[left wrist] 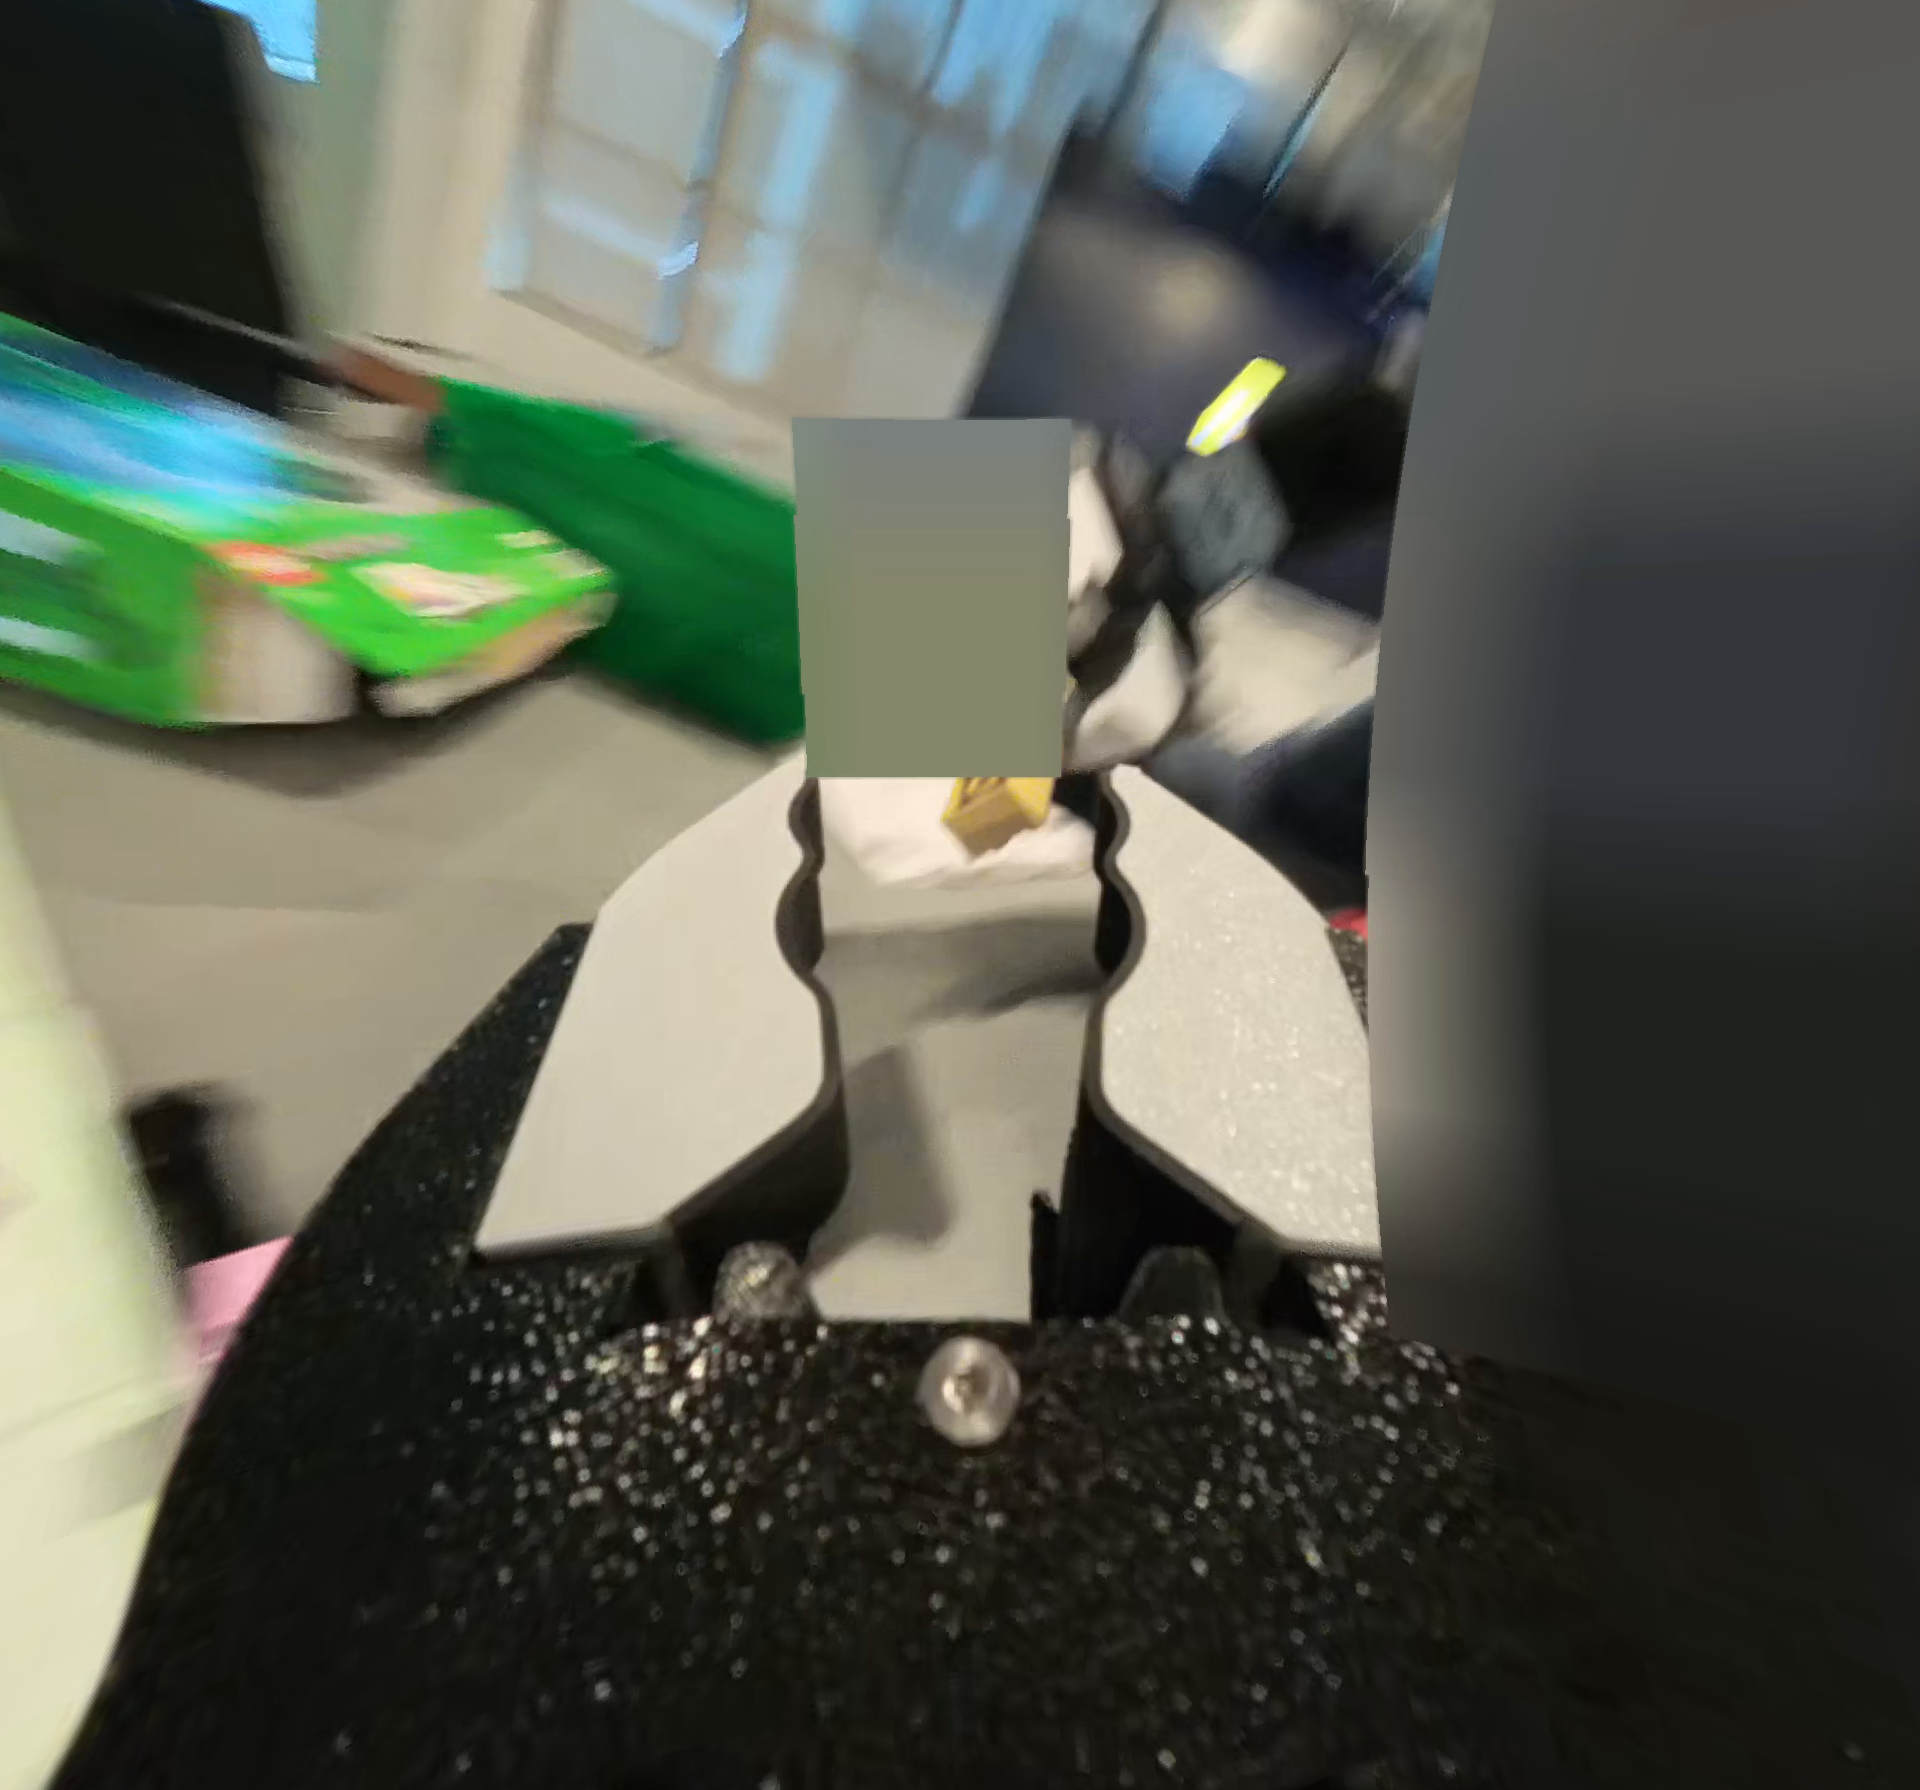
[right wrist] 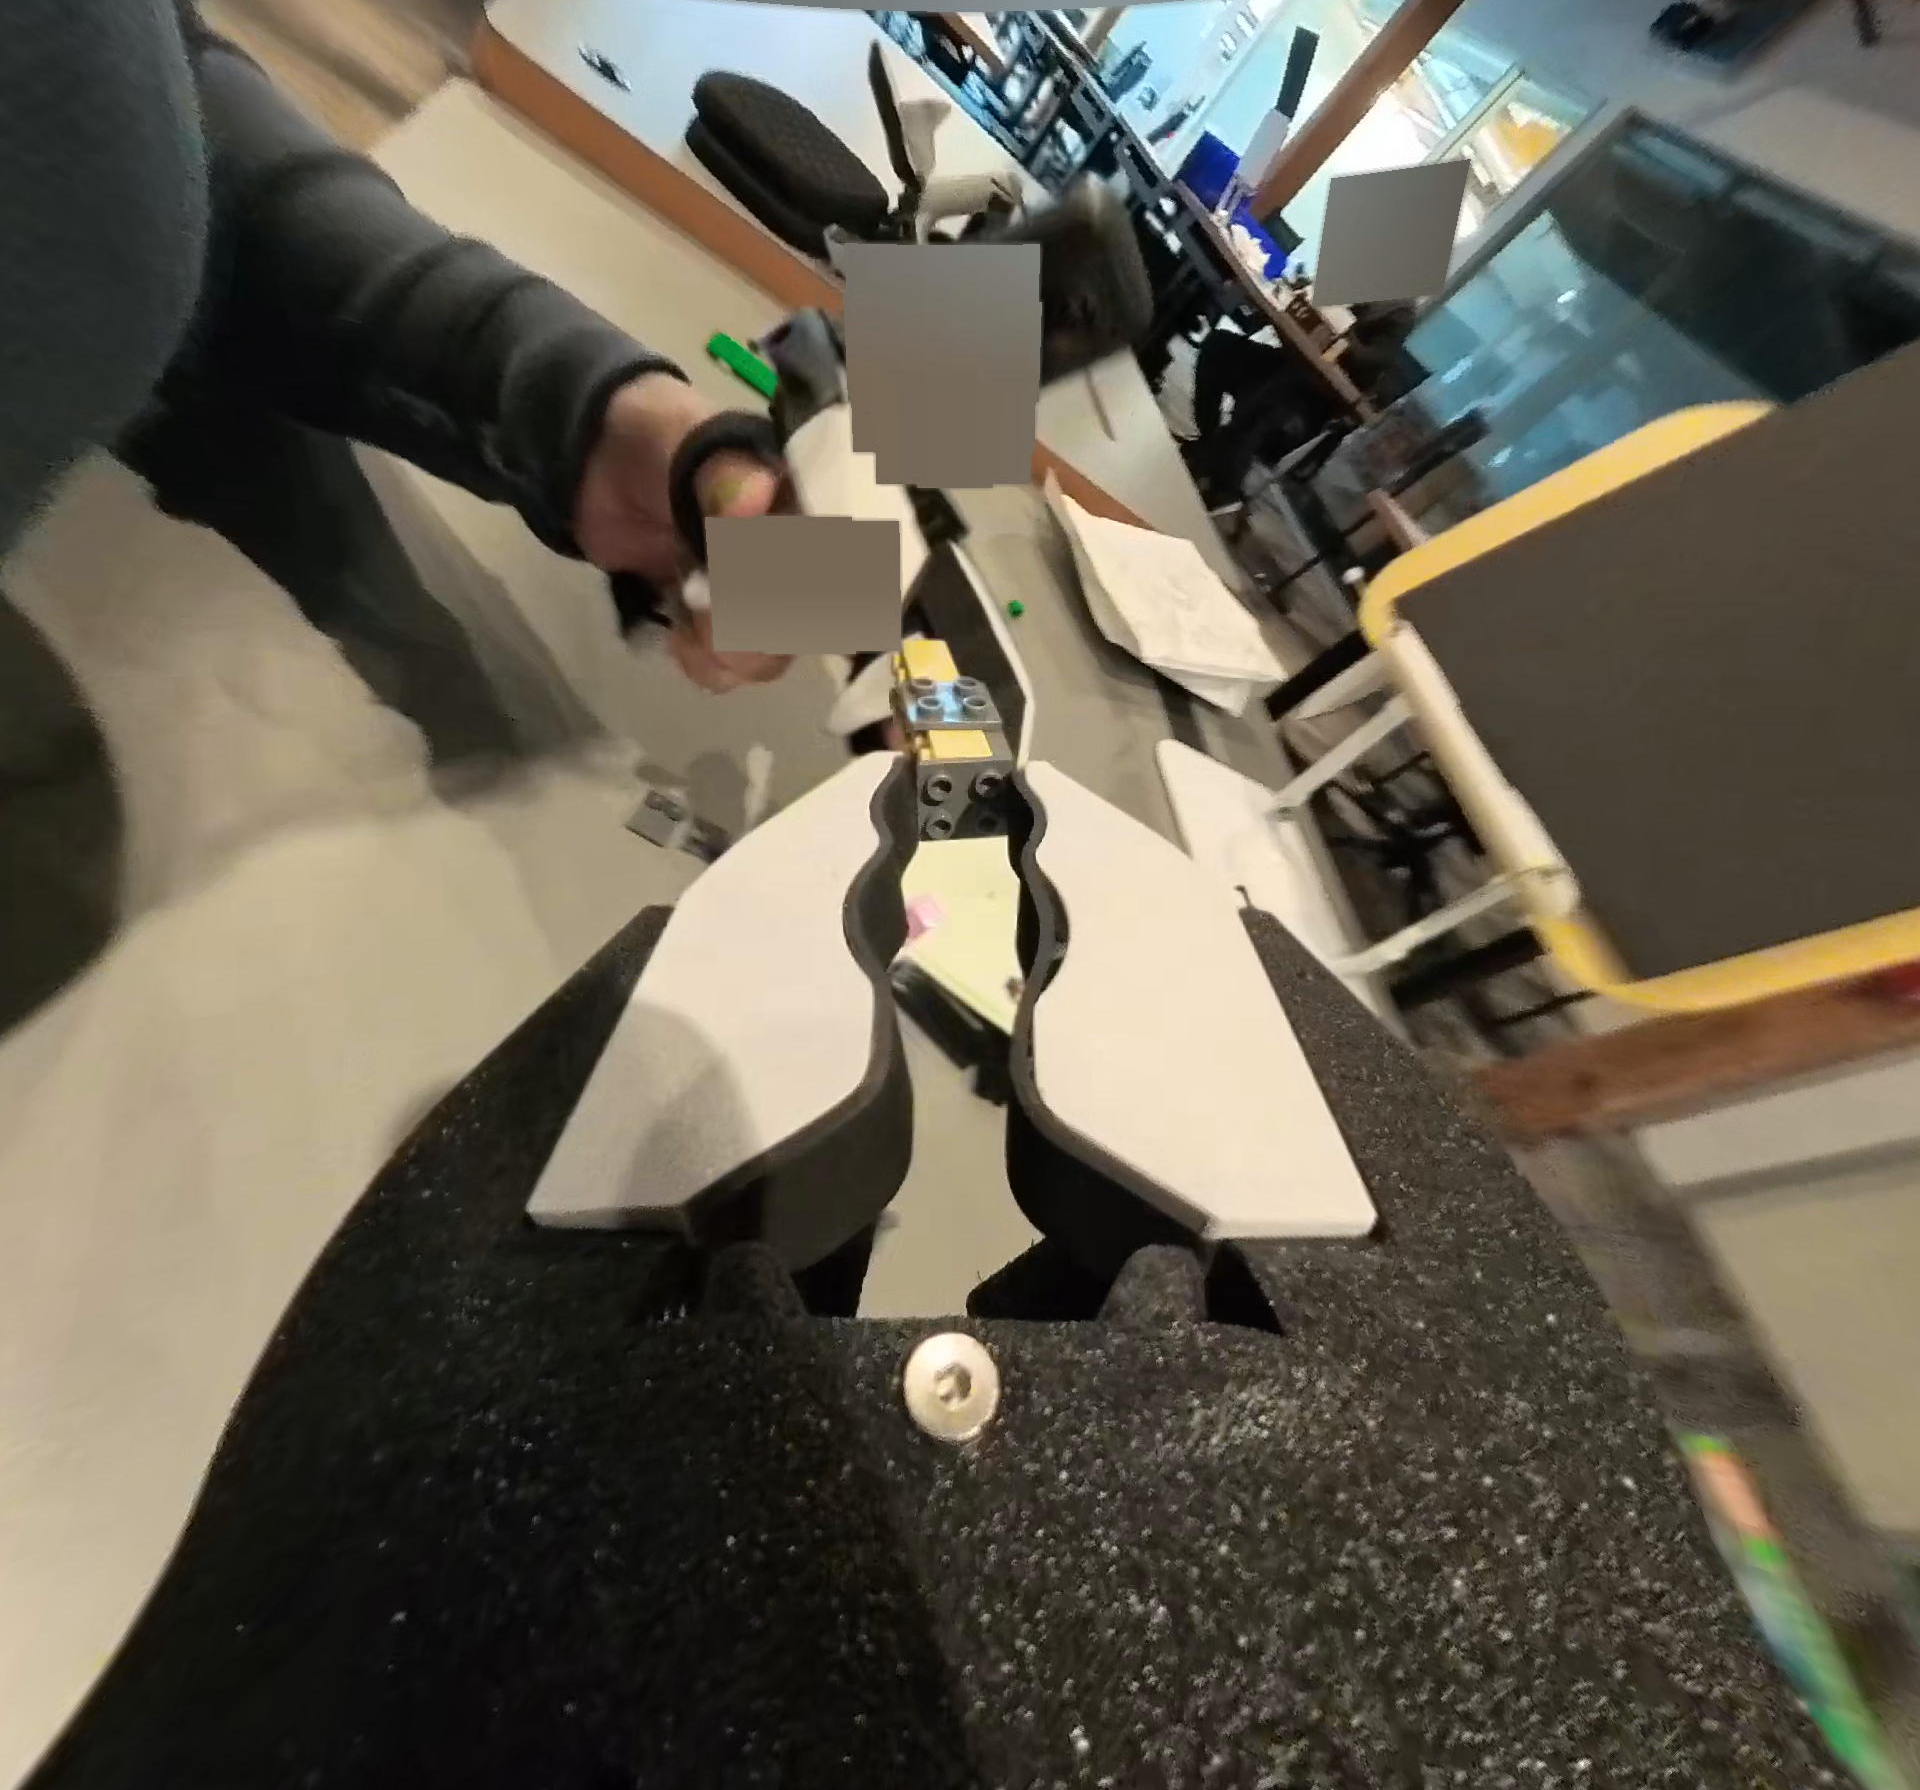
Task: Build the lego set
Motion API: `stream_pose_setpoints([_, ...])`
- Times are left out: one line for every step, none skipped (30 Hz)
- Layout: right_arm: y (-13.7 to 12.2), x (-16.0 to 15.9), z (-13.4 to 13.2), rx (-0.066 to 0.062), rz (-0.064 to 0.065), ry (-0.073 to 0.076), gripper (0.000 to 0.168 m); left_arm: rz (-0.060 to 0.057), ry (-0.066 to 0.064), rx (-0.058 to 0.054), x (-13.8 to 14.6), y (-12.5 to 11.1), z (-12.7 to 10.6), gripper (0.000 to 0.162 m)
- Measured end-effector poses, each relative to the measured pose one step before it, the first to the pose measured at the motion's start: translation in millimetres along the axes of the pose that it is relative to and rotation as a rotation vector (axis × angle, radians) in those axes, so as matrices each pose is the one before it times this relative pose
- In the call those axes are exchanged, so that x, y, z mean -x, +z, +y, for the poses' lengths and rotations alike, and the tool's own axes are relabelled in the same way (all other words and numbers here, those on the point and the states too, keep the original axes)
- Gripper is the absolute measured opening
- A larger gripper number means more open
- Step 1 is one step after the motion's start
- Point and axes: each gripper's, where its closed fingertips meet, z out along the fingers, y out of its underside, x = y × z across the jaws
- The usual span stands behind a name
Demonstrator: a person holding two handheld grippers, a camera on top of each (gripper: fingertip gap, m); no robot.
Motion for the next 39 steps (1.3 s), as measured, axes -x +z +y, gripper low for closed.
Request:
stream_pose_setpoints([0.18,-0.04,2.24,-0.0076,-0.0049,0.0315,0.016,-0.0340,0.0665,0.0336,1.94,0.66,4.21,0.051])
stream_pose_setpoints([0.59,0.88,2.84,-0.0045,-0.0109,0.0321,0.016,-0.0193,0.0609,0.0261,-0.18,1.33,3.54,0.051])
stream_pose_setpoints([1.08,1.95,3.37,-0.0003,-0.0186,0.0368,0.016,-0.0147,0.0590,0.0217,-0.99,1.79,3.44,0.051])
stream_pose_setpoints([1.28,1.71,2.85,-0.0046,-0.0132,0.0343,0.016,-0.0196,0.0589,0.0228,-0.39,2.02,4.00,0.050])
stream_pose_setpoints([1.27,2.27,2.58,-0.0064,-0.0141,0.0278,0.016,-0.0202,0.0551,0.0234,-0.23,2.32,4.33,0.051])
stream_pose_setpoints([1.65,2.89,3.12,-0.0008,-0.0170,0.0251,0.016,-0.0138,0.0486,0.0200,-1.23,2.44,3.72,0.050])
stream_pose_setpoints([1.66,3.01,2.81,-0.0005,-0.0163,0.0206,0.016,-0.0071,0.0415,0.0129,-1.87,2.38,2.70,0.049])
stream_pose_setpoints([1.58,2.63,2.28,-0.0019,-0.0130,0.0172,0.016,-0.0022,0.0344,0.0053,-2.38,1.99,1.58,0.046])
stream_pose_setpoints([1.41,2.03,1.95,-0.0032,-0.0090,0.0129,0.016,0.0004,0.0274,0.0015,-2.36,1.43,0.76,0.044])
stream_pose_setpoints([1.31,2.40,1.71,-0.0030,-0.0116,0.0115,0.016,-0.0014,0.0205,-0.0011,-1.53,0.92,0.29,0.040])
stream_pose_setpoints([1.19,2.63,1.49,-0.0040,-0.0154,0.0109,0.016,-0.0034,0.0144,-0.0027,-0.62,0.32,0.02,0.036])
stream_pose_setpoints([0.91,2.11,0.68,-0.0069,-0.0116,0.0106,0.016,-0.0030,0.0089,-0.0015,-0.11,-0.13,0.13,0.032])
stream_pose_setpoints([0.70,0.89,0.63,-0.0066,-0.0042,0.0099,0.016,0.0017,0.0053,0.0004,-0.48,-0.23,0.41,0.031])
stream_pose_setpoints([0.18,0.13,0.48,-0.0058,-0.0032,0.0080,0.016,0.0050,0.0019,0.0014,-0.78,-0.07,0.66,0.029])
stream_pose_setpoints([-0.07,0.20,0.50,-0.0048,-0.0044,0.0053,0.016,0.0046,-0.0010,0.0016,-0.68,0.12,0.60,0.027])
stream_pose_setpoints([-0.11,0.30,0.14,-0.0058,-0.0042,0.0010,0.016,0.0010,-0.0012,0.0012,-0.21,0.14,0.35,0.027])
stream_pose_setpoints([0.02,0.20,0.24,-0.0039,-0.0026,-0.0011,0.016,-0.0030,-0.0009,0.0024,0.39,0.14,0.40,0.028])
stream_pose_setpoints([0.01,0.76,0.40,-0.0014,-0.0060,0.0004,0.016,-0.0009,-0.0014,0.0041,0.37,0.08,0.54,0.030])
stream_pose_setpoints([0.06,0.90,0.30,-0.0015,-0.0077,0.0006,0.016,0.0044,-0.0018,0.0036,-0.40,0.02,0.48,0.030])
stream_pose_setpoints([-0.13,0.51,-0.05,-0.0039,-0.0047,-0.0004,0.016,0.0087,0.0007,0.0002,-1.29,0.00,0.01,0.026])
stream_pose_setpoints([-0.39,0.28,-0.46,-0.0067,-0.0048,-0.0015,0.016,0.0096,0.0050,-0.0034,-2.03,0.15,-0.43,0.021])
stream_pose_setpoints([-0.53,0.93,-0.59,-0.0065,-0.0105,-0.0012,0.016,0.0033,0.0063,-0.0033,-1.35,0.18,-0.45,0.020])
stream_pose_setpoints([-0.26,1.12,-0.36,-0.0030,-0.0106,0.0024,0.016,0.0033,0.0044,0.0006,-0.73,-0.11,-0.18,0.019])
stream_pose_setpoints([0.07,1.02,-0.13,-0.0016,-0.0065,0.0011,0.016,0.0079,0.0015,0.0028,-0.95,-0.17,-0.14,0.018])
stream_pose_setpoints([0.02,0.76,-0.10,-0.0008,-0.0040,-0.0020,0.016,0.0071,-0.0003,0.0022,-0.79,-0.15,0.10,0.018])
stream_pose_setpoints([-0.16,0.87,0.19,0.0024,-0.0061,-0.0045,0.016,0.0057,-0.0001,0.0010,-0.80,0.08,0.32,0.017])
stream_pose_setpoints([-0.24,1.20,0.30,0.0037,-0.0075,-0.0044,0.016,0.0075,-0.0013,0.0003,-1.06,0.21,0.33,0.017])
stream_pose_setpoints([-0.20,1.24,-0.17,0.0006,-0.0061,-0.0063,0.016,0.0092,-0.0044,-0.0008,-1.10,0.12,0.03,0.017])
stream_pose_setpoints([-0.44,1.22,-0.46,-0.0029,-0.0061,-0.0048,0.016,0.0096,-0.0041,-0.0015,-1.12,0.16,-0.16,0.017])
stream_pose_setpoints([-0.20,1.16,-0.39,-0.0026,-0.0063,-0.0016,0.016,0.0084,-0.0003,-0.0002,-0.90,-0.03,0.00,0.016])
stream_pose_setpoints([-0.06,0.64,-0.25,-0.0024,-0.0034,-0.0020,0.016,0.0030,-0.0008,0.0005,-0.17,0.00,0.09,0.016])
stream_pose_setpoints([-0.12,0.70,-0.33,-0.0022,-0.0025,-0.0044,0.016,-0.0011,-0.0046,0.0000,0.59,0.04,0.16,0.016])
stream_pose_setpoints([-0.15,0.11,0.22,0.0025,-0.0005,-0.0030,0.016,0.0005,-0.0062,-0.0013,0.25,0.15,0.28,0.016])
stream_pose_setpoints([-0.08,-0.47,0.46,0.0026,0.0011,0.0013,0.016,-0.0011,-0.0026,-0.0012,0.13,0.20,0.16,0.016])
stream_pose_setpoints([0.15,-0.72,0.45,0.0014,0.0032,0.0053,0.016,-0.0059,0.0049,0.0023,0.52,0.04,0.24,0.017])
stream_pose_setpoints([0.23,-0.35,0.73,0.0021,0.0032,0.0013,0.016,-0.0059,0.0090,0.0057,0.54,-0.13,0.35,0.017])
stream_pose_setpoints([0.14,-0.68,0.16,-0.0007,0.0078,-0.0059,0.016,-0.0051,0.0081,0.0037,0.54,-0.11,0.00,0.016])
stream_pose_setpoints([0.08,-0.72,-0.35,-0.0012,0.0067,-0.0013,0.016,-0.0036,0.0043,-0.0012,0.49,-0.33,-0.36,0.016])
stream_pose_setpoints([0.41,-0.10,-0.32,0.0022,0.0018,0.0054,0.016,0.0029,-0.0008,-0.0049,0.12,-0.56,-0.42,0.016])
